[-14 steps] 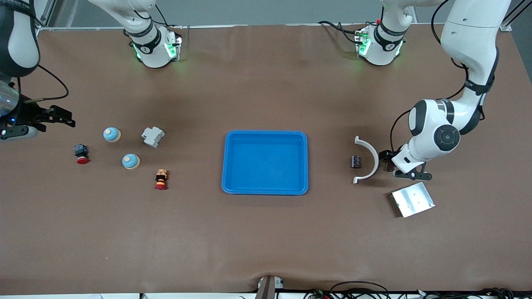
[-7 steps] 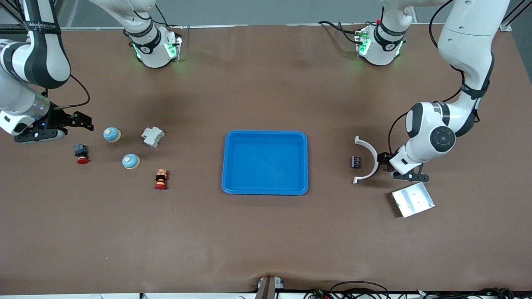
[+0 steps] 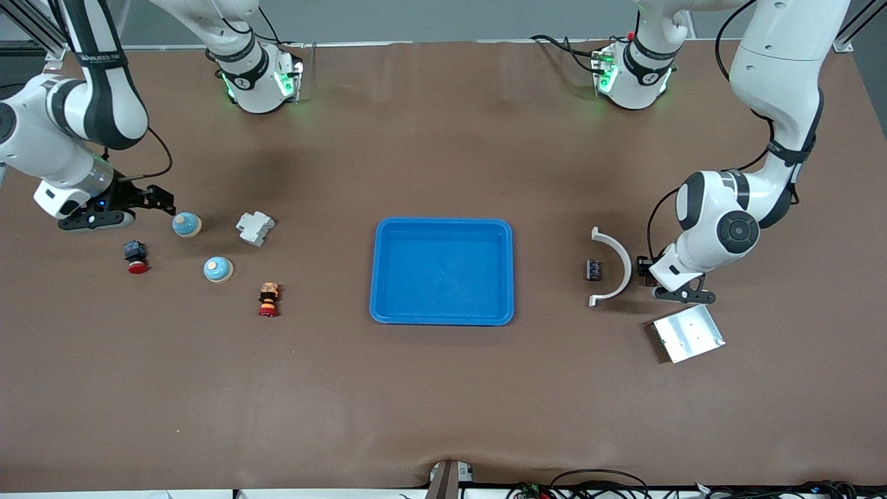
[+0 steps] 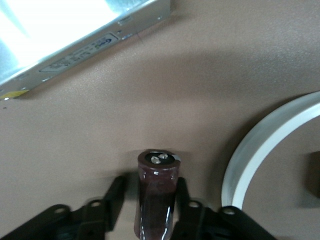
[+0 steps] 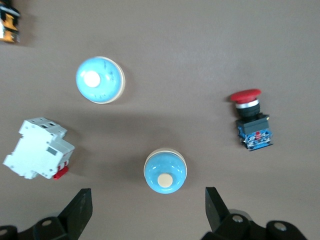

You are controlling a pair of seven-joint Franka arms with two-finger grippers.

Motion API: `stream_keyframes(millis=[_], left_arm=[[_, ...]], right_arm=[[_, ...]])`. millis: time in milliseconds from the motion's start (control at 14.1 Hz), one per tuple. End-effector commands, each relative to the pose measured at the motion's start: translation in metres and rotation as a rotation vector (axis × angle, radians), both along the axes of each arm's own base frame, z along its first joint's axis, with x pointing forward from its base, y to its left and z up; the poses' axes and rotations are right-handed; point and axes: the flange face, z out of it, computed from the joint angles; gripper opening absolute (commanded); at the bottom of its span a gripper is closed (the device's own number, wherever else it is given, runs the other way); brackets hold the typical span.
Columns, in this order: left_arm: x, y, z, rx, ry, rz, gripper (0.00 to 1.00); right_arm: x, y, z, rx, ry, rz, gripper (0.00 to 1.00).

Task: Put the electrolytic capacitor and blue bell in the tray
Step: 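Lift the capacitor with the left gripper while the right gripper grasps the bell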

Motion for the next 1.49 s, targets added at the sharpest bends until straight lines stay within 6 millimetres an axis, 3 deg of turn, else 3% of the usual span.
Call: stream_keyframes(millis=[0, 142, 355, 640, 782, 995, 1422], left_arm=[[0.001, 0.001, 0.007, 0.006, -0.021, -0.013, 0.22], [0.001, 0.001, 0.010, 0.006, -0.026, -0.010, 0.14], [0.000, 0.001, 0.027, 0.007, -0.035, -0.005, 0.13], [-0.001, -0.007, 0.068, 0.010, -0.054, 0.061, 0.13], [-0.007, -0.022, 0.096, 0.012, -0.020, 0.128, 0.13], [-0.015, -0.060, 0.125, 0.013, 0.006, 0.182, 0.13], [-0.024, -0.167, 0.151, -0.021, -0.027, 0.344, 0.14]], right_arm=[[-0.019, 0.000, -0.009, -0.015, -0.040, 0.002, 1.00], [-0.023, 0.000, -0.018, -0.021, -0.057, 0.001, 1.00], [-0.024, 0.001, -0.038, -0.023, -0.055, 0.004, 1.00], [-0.029, 0.002, -0.072, -0.028, -0.061, 0.003, 1.00], [-0.031, 0.002, -0.086, -0.024, -0.045, 0.003, 1.00], [-0.037, -0.009, -0.106, -0.026, -0.041, 0.000, 1.00], [-0.038, -0.012, -0.112, -0.026, -0.041, 0.002, 1.00]])
